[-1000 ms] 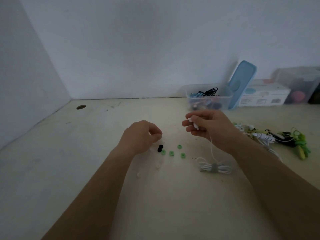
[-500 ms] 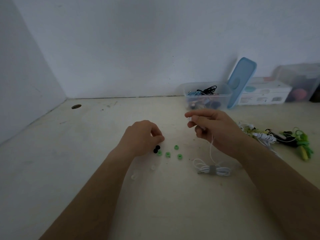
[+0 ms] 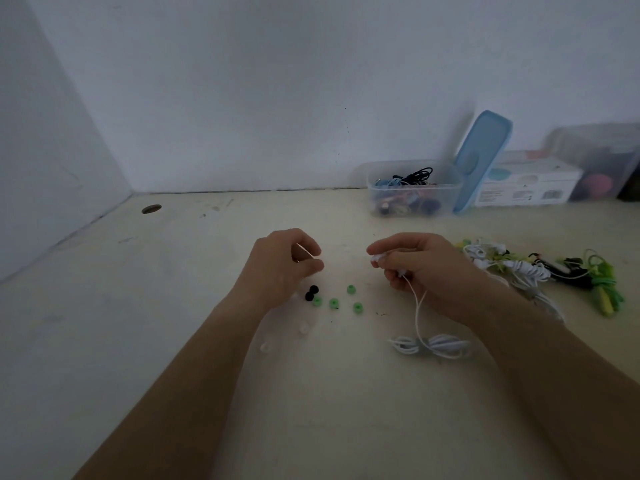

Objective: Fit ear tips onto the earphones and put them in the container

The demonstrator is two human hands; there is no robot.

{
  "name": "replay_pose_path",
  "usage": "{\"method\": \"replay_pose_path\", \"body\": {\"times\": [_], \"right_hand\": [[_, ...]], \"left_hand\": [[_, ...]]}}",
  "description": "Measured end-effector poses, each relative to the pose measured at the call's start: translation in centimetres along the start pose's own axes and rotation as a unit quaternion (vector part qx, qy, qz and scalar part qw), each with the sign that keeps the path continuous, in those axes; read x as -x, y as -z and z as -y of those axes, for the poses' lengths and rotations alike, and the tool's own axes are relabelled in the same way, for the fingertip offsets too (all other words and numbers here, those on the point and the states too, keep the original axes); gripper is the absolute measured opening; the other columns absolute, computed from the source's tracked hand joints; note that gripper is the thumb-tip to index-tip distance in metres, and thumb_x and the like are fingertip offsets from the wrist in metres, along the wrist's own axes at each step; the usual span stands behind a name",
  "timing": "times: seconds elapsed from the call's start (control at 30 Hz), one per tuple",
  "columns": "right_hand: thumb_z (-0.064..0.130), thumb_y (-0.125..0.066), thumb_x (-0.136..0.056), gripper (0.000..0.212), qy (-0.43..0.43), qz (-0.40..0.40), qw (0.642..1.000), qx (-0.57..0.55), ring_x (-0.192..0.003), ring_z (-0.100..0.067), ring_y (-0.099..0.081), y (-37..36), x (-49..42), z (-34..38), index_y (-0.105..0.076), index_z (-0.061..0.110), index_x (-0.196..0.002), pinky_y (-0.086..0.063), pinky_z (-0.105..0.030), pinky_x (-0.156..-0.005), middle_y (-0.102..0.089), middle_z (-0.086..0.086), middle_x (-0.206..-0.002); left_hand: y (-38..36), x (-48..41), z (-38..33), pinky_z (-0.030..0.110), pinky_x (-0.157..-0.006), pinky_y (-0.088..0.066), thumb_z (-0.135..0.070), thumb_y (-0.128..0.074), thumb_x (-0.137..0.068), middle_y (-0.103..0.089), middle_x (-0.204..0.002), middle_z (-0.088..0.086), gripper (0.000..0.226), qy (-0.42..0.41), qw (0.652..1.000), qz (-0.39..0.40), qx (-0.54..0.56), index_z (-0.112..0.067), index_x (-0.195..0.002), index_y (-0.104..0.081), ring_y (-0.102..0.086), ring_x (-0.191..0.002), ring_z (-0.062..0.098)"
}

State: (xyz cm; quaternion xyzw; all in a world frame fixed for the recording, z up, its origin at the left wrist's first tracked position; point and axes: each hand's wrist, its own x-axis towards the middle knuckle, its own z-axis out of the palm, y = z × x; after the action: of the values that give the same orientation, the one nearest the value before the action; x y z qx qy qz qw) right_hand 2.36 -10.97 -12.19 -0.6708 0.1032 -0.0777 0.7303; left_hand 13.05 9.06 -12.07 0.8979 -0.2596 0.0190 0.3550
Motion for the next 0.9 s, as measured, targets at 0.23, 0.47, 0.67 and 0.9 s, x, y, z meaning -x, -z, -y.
{"method": "replay_pose_path", "body": {"times": [0.23,0.47,0.67,0.9], "right_hand": [[-0.01,-0.06,-0.087,0.02,-0.005,-0.003,1.0,0.005,-0.057,-0.011,-0.058,-0.3,0.1,0.2,-0.076,0.003,-0.089,-0.049,-0.022,-0.056,-0.07,-0.013,-0.076],[-0.006,-0.058,-0.091,0.021,-0.009,0.011,1.0,0.008,-0.061,-0.011,-0.062,-0.2,0.1,0.1,-0.076,0.005,-0.092,-0.051,-0.022,-0.058,-0.072,-0.012,-0.081],[-0.004,-0.065,-0.088,0.014,0.002,0.02,0.999,-0.027,-0.075,-0.019,-0.072,-0.3,0.4,0.3,-0.072,0.003,-0.098,-0.06,-0.024,-0.072,-0.075,-0.018,-0.086],[0.001,-0.07,-0.08,0.016,0.035,0.04,0.998,-0.034,-0.078,-0.023,-0.073,-0.8,1.0,0.8,-0.071,0.004,-0.095,-0.061,-0.03,-0.076,-0.075,-0.019,-0.088]], "left_hand": [[-0.2,0.2,-0.4,0.007,-0.065,-0.041,-0.02,-0.076,-0.082,-0.068,-0.081,-0.018,0.015,-0.006,1.0,0.025,-0.018,-0.034,-0.083,-0.071,-0.062,-0.078,-0.002],[0.6,0.7,-0.3,0.012,-0.062,-0.047,-0.008,-0.076,-0.08,-0.074,-0.084,-0.01,0.018,0.045,0.994,0.016,0.102,-0.026,-0.084,-0.075,-0.069,-0.071,0.0],[1.3,1.5,-1.5,0.021,-0.077,-0.056,-0.002,-0.077,-0.08,-0.076,-0.091,0.0,0.019,0.064,0.965,0.024,0.253,-0.016,-0.092,-0.075,-0.073,-0.087,0.013],[0.2,2.6,-3.4,0.019,-0.073,-0.056,0.002,-0.064,-0.088,-0.076,-0.095,0.013,0.02,0.111,0.873,0.105,0.463,-0.007,-0.104,-0.071,-0.074,-0.091,0.019]]}}
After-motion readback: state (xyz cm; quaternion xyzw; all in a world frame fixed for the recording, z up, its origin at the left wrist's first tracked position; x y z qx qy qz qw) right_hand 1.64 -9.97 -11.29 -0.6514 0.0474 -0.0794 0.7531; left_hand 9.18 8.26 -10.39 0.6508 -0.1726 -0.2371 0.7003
